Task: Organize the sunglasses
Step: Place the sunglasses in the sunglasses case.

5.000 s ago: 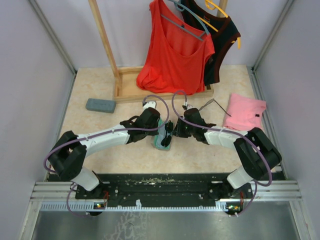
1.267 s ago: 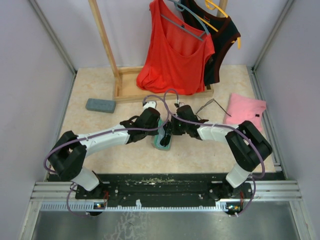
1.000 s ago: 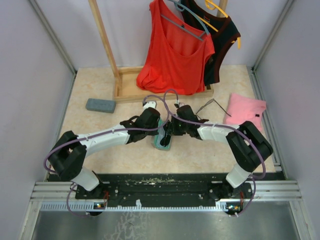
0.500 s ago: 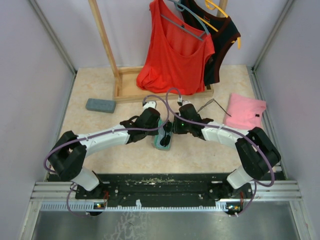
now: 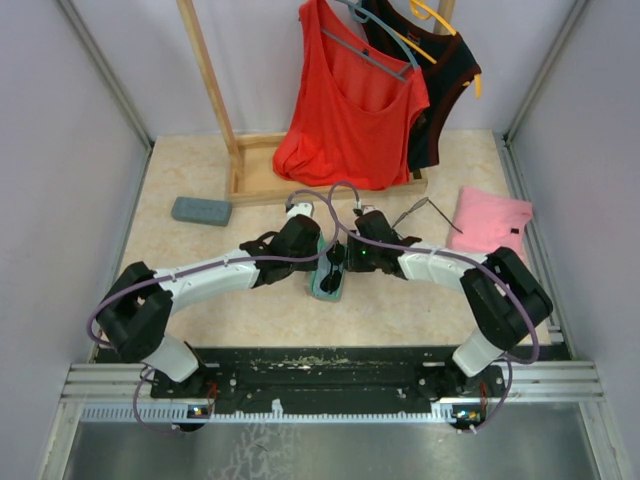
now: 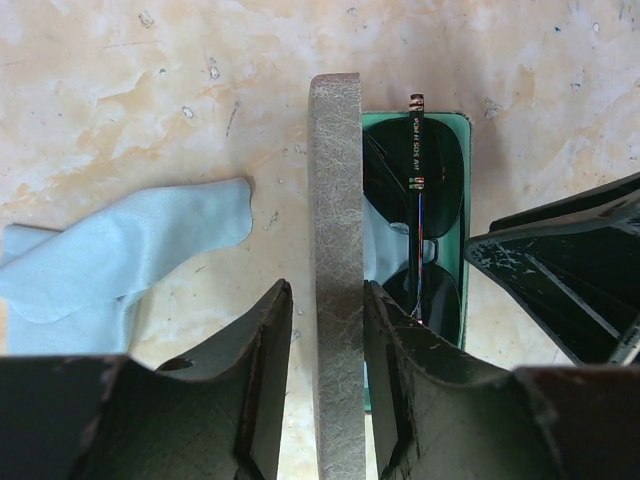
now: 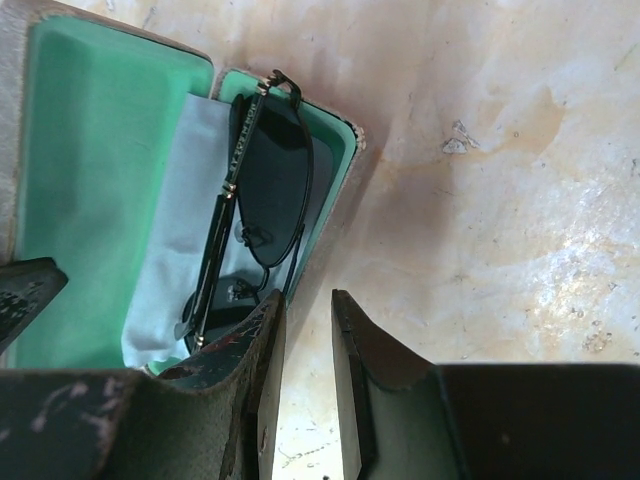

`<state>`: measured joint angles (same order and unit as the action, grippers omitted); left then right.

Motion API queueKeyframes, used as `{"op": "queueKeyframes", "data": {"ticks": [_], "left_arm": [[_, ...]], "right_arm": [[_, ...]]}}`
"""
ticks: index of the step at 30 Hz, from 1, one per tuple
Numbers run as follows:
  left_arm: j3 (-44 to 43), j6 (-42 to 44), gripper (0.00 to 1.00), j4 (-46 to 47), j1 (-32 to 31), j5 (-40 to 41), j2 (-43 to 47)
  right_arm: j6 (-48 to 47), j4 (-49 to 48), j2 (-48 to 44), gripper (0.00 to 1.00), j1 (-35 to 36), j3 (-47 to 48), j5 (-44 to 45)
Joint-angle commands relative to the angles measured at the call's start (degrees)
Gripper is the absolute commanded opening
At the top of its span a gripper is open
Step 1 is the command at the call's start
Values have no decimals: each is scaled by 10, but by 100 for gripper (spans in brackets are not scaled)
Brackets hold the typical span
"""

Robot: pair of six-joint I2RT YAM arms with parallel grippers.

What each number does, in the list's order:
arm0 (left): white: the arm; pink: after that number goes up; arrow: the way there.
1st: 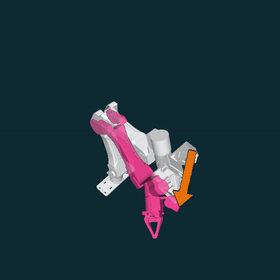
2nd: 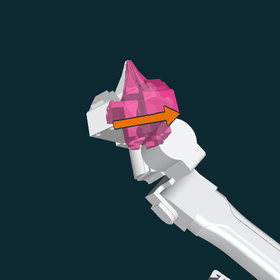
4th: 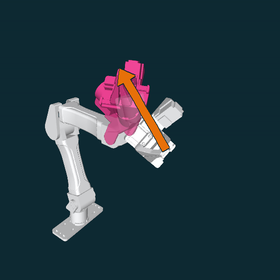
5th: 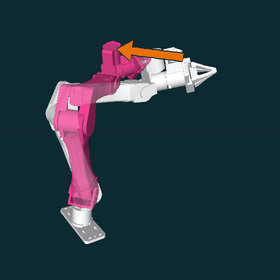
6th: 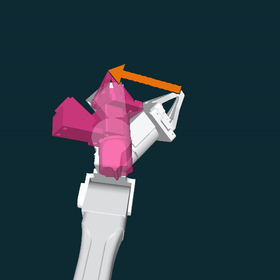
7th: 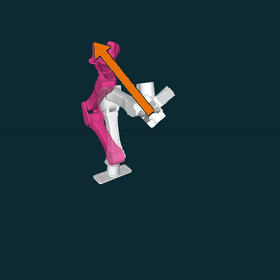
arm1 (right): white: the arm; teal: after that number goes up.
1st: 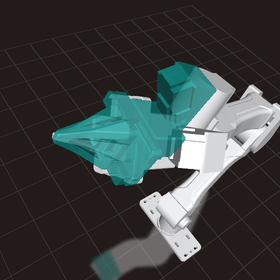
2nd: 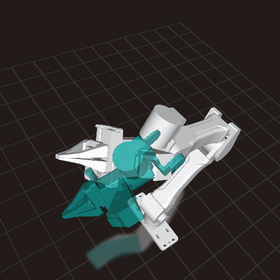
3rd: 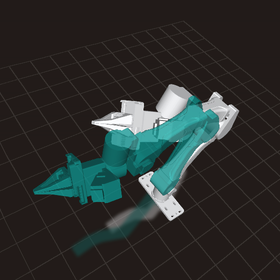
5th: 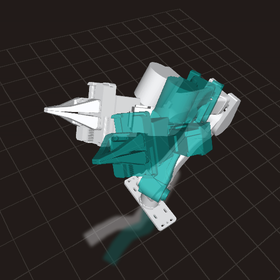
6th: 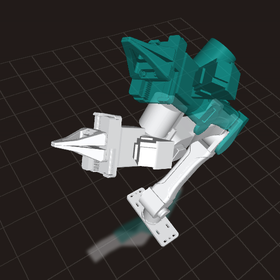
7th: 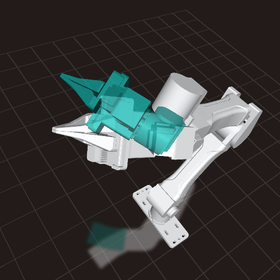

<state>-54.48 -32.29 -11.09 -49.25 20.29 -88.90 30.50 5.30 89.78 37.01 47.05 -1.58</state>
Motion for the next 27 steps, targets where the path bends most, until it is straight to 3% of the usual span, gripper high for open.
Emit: {"op": "queueKeyframes", "data": {"ticks": [1,27], "left_arm": [[-8,6,41,10,-2,-7,15],[2,5,41,22,-2,-20,15]], "right_arm": [[-4,-30,15,26,5,30,-7],[-16,-11,72,23,20,53,9]]}}
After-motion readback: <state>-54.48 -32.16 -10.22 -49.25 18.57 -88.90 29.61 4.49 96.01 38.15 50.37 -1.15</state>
